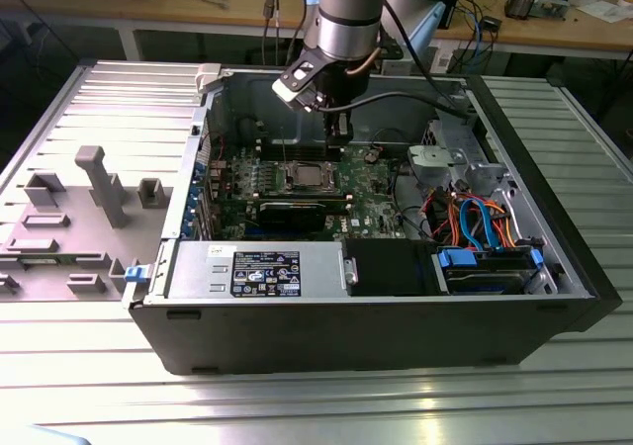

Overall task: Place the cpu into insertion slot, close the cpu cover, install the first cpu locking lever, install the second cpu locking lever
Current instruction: 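Close the cpu cover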

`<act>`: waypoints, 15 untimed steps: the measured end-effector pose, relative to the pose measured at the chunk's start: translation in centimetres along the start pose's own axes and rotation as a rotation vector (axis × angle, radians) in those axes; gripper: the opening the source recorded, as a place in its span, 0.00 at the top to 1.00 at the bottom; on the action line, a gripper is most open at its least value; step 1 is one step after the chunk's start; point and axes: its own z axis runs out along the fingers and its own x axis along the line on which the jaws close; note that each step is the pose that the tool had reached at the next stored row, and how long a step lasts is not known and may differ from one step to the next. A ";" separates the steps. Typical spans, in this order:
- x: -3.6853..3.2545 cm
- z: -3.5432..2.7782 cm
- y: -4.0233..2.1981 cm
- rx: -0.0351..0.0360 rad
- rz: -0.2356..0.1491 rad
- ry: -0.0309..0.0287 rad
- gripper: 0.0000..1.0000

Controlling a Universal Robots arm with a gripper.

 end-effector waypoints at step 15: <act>0.09 0.64 -1.75 0.0004 0.000 0.0001 0.89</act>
